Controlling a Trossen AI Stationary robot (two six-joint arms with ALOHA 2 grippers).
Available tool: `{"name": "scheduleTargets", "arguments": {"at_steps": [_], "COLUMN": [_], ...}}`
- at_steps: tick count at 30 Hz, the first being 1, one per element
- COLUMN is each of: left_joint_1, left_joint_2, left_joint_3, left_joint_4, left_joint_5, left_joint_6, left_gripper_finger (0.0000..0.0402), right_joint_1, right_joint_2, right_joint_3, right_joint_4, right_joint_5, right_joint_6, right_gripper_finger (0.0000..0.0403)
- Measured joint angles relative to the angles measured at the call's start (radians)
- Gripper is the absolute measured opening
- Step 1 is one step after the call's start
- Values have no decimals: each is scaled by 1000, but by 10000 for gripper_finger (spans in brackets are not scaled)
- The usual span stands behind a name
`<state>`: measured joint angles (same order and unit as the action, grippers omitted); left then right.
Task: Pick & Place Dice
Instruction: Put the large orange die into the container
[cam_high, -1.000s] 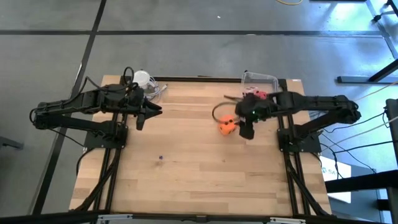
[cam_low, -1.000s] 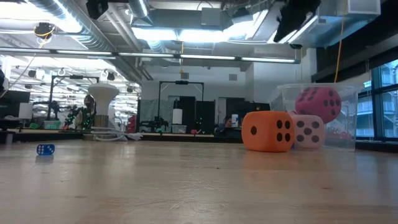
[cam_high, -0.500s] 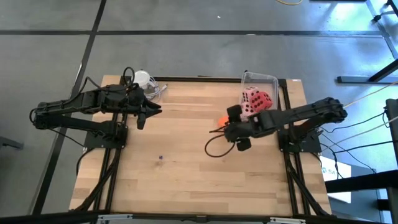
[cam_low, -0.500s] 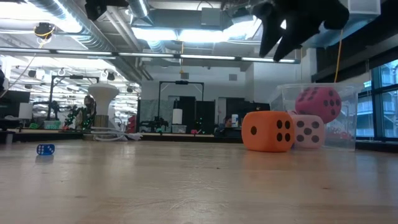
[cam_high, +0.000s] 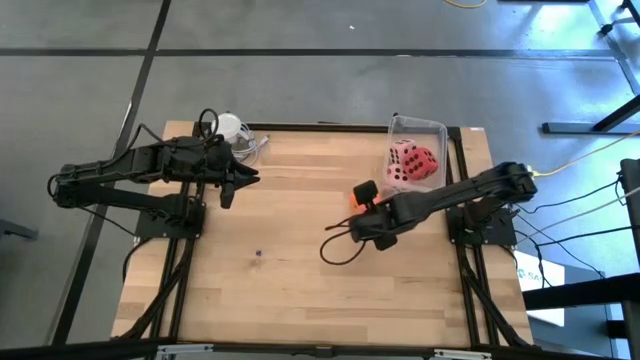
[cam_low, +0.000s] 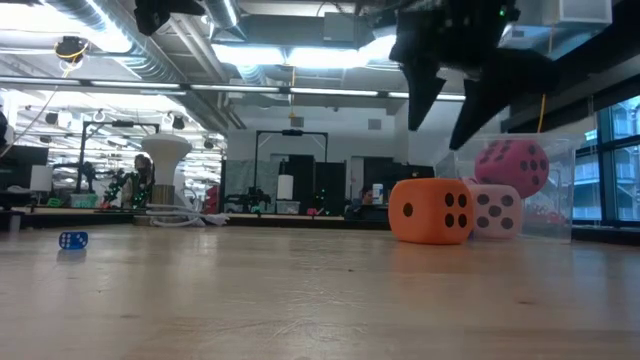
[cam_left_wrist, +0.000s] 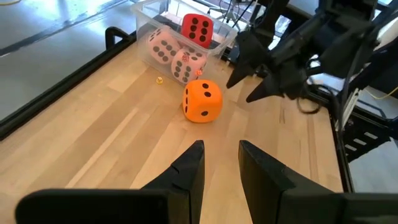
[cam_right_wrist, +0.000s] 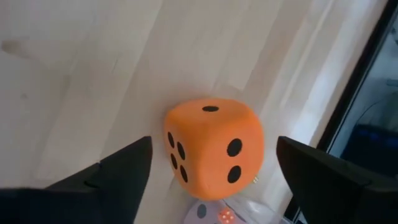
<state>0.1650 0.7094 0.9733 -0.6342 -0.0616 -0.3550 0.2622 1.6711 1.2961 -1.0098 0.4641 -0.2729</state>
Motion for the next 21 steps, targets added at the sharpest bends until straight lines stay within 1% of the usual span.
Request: {"name": "scheduleTargets", "arguments": {"at_steps": [6,10,12,18,21], "left_joint_1": [0,0,0,0,0], "left_joint_2": [0,0,0,0,0], "left_joint_3": [0,0,0,0,0], "left_joint_4": [0,-2,-4,-7,-6], "left_joint_5": [-1,-1,-1,-2,-1], "left_joint_6": [0,0,0,0,0], "left_gripper_finger": [90,90,90,90,90], "right_joint_1": [-24,-45,-61,-128,-161], "right_joint_2": [70,113,123,139,140], "right_joint_3": [0,0,-1,-1,-25], "right_joint_4": [-28,-46,-45,-44,-41], "right_joint_5": [5,68,80,67,35], "right_joint_6": [1,7,25,108,138], "right_gripper_finger": [373,375,373,371,371]}}
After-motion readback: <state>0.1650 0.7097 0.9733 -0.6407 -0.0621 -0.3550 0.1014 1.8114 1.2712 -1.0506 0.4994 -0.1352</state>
